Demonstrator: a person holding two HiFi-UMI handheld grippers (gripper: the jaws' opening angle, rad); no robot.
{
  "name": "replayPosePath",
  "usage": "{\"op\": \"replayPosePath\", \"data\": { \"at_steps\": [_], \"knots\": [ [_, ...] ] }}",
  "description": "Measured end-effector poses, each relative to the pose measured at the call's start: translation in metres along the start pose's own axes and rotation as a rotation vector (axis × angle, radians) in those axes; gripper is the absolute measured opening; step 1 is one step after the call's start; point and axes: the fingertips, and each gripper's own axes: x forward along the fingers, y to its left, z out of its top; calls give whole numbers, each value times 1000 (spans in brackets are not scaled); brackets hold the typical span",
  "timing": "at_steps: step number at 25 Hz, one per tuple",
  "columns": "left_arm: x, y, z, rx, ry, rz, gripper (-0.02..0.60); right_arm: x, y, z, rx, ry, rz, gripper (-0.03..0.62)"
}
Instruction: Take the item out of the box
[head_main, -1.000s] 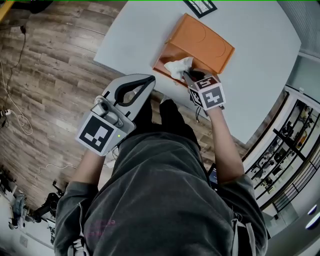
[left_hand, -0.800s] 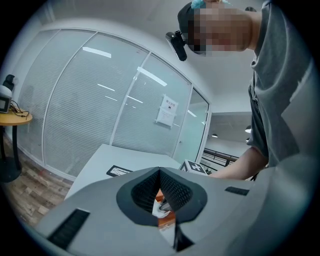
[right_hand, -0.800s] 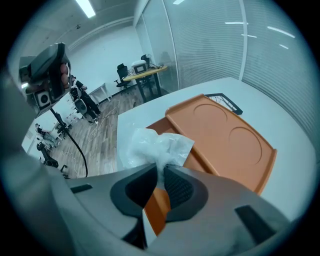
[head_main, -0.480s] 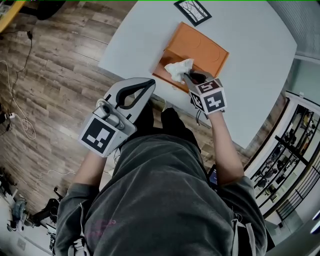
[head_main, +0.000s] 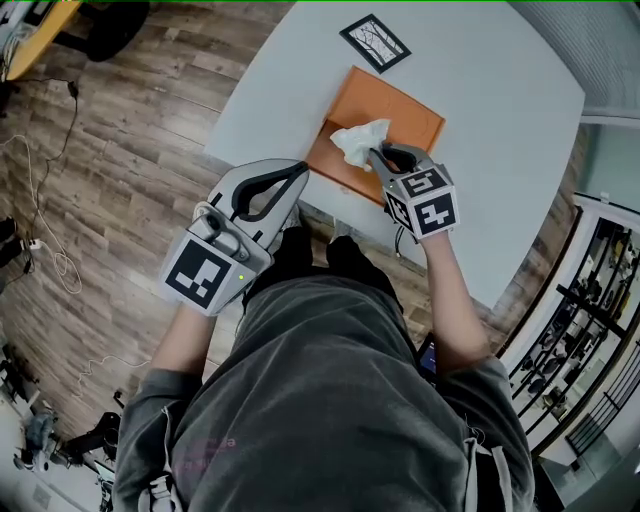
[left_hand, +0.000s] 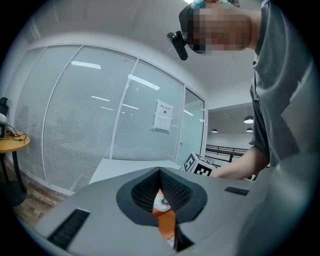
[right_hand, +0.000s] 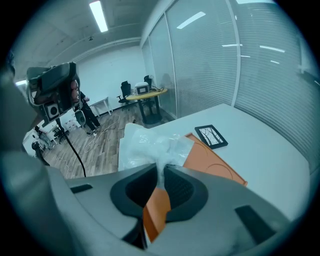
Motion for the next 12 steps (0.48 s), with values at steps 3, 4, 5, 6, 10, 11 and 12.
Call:
{"op": "replayPosePath", "data": {
  "at_steps": [3,4,5,6,10,11,12],
  "knots": [
    [-1,-1,7,17,-7,11,12,-9,-1,10,0,-39,-4,51],
    [-2,-2,9,22,-9,14,12,-13,0,13,0,-55,-3,51],
    [-4,-3,11,26,-12,16,12,-17,1,17,1,-74,-2,51],
    [-5,-3,12,30,-14,19,12,-21,2,21,0,-95,0,51],
    [-4,-1,24,55,-27,31,12,-38,3,43,-8,-177,5,51],
    [-3,-1,28,59,-30,34,12,-44,3,49,-10,-192,5,51],
    [-3,0,32,61,-32,36,12,-49,2,55,-13,-207,3,51]
  ]
}}
